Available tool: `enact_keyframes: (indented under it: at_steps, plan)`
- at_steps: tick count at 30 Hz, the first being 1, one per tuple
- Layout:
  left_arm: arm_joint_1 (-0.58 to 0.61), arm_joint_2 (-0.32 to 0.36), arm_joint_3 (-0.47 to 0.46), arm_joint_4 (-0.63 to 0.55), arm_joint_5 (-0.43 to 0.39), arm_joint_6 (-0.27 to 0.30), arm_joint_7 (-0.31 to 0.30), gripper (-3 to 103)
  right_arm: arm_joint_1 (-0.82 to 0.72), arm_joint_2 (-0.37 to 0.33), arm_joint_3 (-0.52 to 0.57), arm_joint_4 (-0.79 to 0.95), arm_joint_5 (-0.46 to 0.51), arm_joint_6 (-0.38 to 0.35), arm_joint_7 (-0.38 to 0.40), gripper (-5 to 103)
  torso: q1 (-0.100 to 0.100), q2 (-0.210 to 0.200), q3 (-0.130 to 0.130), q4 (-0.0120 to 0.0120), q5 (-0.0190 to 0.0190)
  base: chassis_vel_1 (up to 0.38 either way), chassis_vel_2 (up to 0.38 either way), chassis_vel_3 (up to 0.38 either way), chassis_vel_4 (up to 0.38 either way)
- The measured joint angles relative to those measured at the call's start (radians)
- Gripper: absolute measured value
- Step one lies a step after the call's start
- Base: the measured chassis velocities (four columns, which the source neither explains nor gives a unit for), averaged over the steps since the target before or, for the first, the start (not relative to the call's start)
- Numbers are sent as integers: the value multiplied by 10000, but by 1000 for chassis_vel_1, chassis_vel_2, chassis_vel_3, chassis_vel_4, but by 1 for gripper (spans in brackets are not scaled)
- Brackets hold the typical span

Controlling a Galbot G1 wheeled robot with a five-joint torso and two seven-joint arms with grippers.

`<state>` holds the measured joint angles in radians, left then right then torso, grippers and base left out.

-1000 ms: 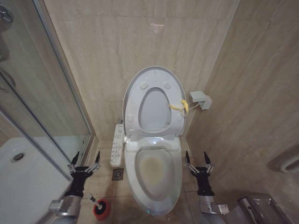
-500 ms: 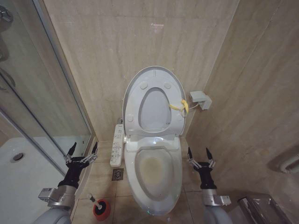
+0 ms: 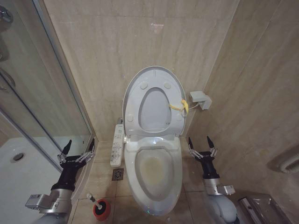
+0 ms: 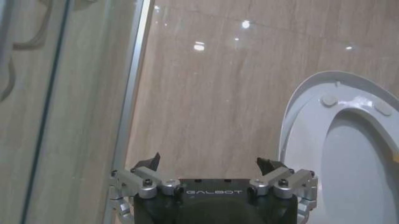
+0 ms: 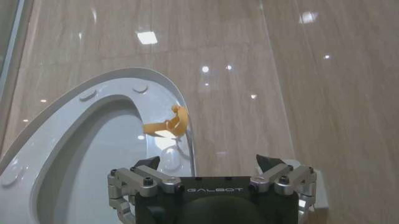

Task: Open the toilet lid, clean the toilet bowl with a toilet brush, close the toilet lid, and flush.

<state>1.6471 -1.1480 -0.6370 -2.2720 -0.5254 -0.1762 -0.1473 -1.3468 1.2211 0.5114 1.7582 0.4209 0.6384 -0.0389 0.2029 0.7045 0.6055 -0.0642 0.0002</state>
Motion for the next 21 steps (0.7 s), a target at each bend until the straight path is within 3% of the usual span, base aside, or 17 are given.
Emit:
enact_keyframes:
  at_steps: [8, 21]
  plan:
    - [507, -228, -591, -407, 120, -254, 74, 100, 1335, -1069, -271, -510, 861, -395, 308, 100, 0, 0, 0, 0, 1, 0, 0, 0, 0]
    - [807, -739, -1055, -685, 244, -434, 234, 100, 3849, -1789, -1202, -1974, 1378, -1077, 764, 100, 1, 0, 1, 0, 0, 0, 0, 0, 0]
